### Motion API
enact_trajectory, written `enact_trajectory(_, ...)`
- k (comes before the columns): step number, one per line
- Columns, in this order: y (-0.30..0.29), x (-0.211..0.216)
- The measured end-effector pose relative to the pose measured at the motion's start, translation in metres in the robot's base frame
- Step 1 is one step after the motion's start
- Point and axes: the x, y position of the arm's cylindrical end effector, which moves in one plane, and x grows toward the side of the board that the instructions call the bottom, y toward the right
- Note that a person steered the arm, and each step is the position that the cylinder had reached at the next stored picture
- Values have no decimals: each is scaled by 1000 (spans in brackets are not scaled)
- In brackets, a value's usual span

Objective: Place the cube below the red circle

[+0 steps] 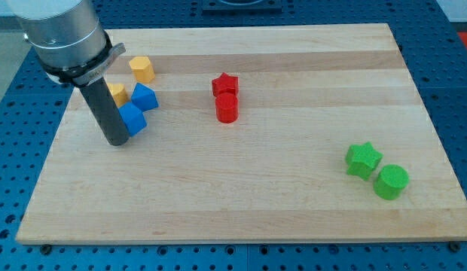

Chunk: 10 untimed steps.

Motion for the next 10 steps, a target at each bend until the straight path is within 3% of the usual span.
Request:
enact_trajectory(1,-23,2)
enact_trajectory(2,-59,-35)
enact_trajectory(3,-40,-66)
enact_trajectory(4,-3,-60)
enact_trajectory(6,80,-3)
enact_trajectory(7,80,-4)
enact_trajectory(8,36,-5)
enact_trajectory(10,30,29)
